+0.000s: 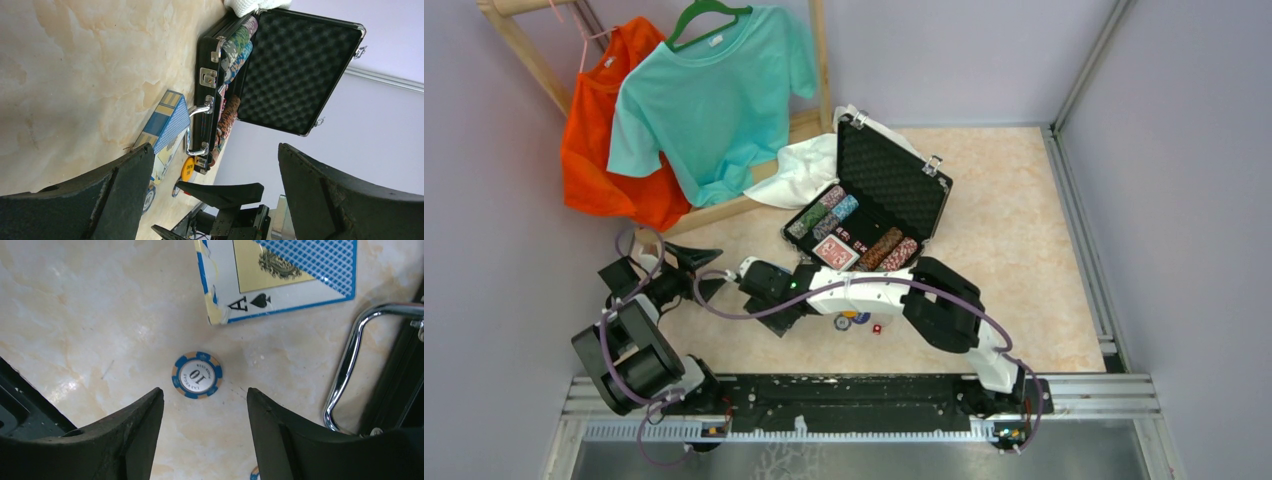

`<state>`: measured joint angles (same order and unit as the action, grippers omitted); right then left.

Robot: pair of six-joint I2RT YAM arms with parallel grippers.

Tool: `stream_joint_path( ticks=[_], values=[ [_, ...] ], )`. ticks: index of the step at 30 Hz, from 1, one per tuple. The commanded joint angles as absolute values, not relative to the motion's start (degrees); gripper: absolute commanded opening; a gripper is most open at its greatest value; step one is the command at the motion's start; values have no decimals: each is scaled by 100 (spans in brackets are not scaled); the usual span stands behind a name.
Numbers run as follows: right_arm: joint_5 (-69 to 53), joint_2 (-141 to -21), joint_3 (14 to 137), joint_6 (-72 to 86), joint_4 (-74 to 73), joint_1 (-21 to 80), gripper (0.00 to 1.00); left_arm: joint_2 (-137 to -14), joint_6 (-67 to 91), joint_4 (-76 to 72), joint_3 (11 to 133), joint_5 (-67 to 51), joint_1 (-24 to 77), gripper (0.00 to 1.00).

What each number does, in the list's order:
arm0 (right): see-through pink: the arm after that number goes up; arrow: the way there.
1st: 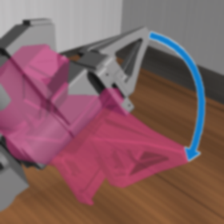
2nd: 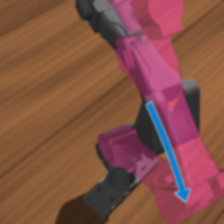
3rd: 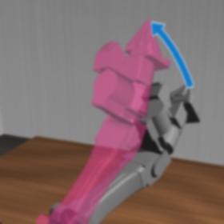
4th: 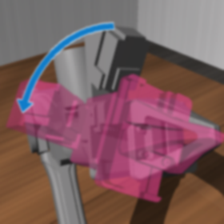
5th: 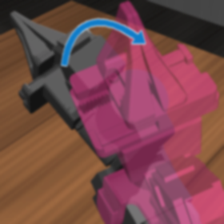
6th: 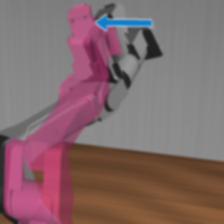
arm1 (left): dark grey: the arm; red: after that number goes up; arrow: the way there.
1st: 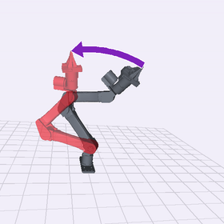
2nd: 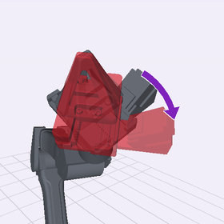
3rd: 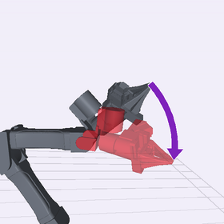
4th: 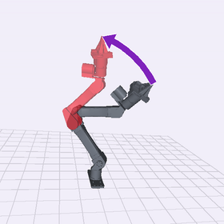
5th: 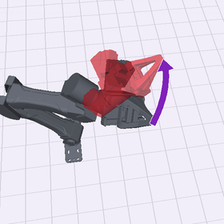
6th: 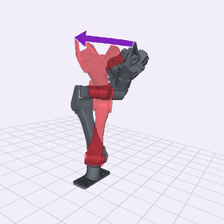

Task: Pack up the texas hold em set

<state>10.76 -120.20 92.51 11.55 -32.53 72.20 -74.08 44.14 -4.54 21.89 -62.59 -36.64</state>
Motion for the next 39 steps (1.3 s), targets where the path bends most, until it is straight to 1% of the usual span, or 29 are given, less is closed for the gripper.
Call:
stream_joint_path(
  ticks=[1, 11, 15, 24, 32, 35, 39],
  values=[
    [935, -12218, 9657, 1047, -3166, 7194, 63, -7467, 4430, -545, 2254, -6373, -3715, 98],
    [904, -12496, 9669, 1041, -3213, 7192, 63, -7511, 4415, -545, 2240, -6390, -3723, 98],
    [926, -12468, 9563, 1055, -3195, 7197, 61, -7522, 4417, -549, 2240, -6390, -3723, 98],
    [1034, -12462, 9574, 1078, -3286, 7251, 49, -7517, 4412, -554, 2237, -6390, -3724, 98],
    [1096, -12540, 9662, 1063, -3397, 7293, 42, -7511, 4399, -562, 2232, -6402, -3727, 98],
    [1122, -12529, 9676, 1063, -3419, 7291, 37, -7514, 4412, -581, 2219, -6415, -3723, 98],
    [1162, -12488, 9678, 1072, -3436, 7286, 33, -7509, 4414, -590, 2215, -6416, -3722, 98]
  ],
)
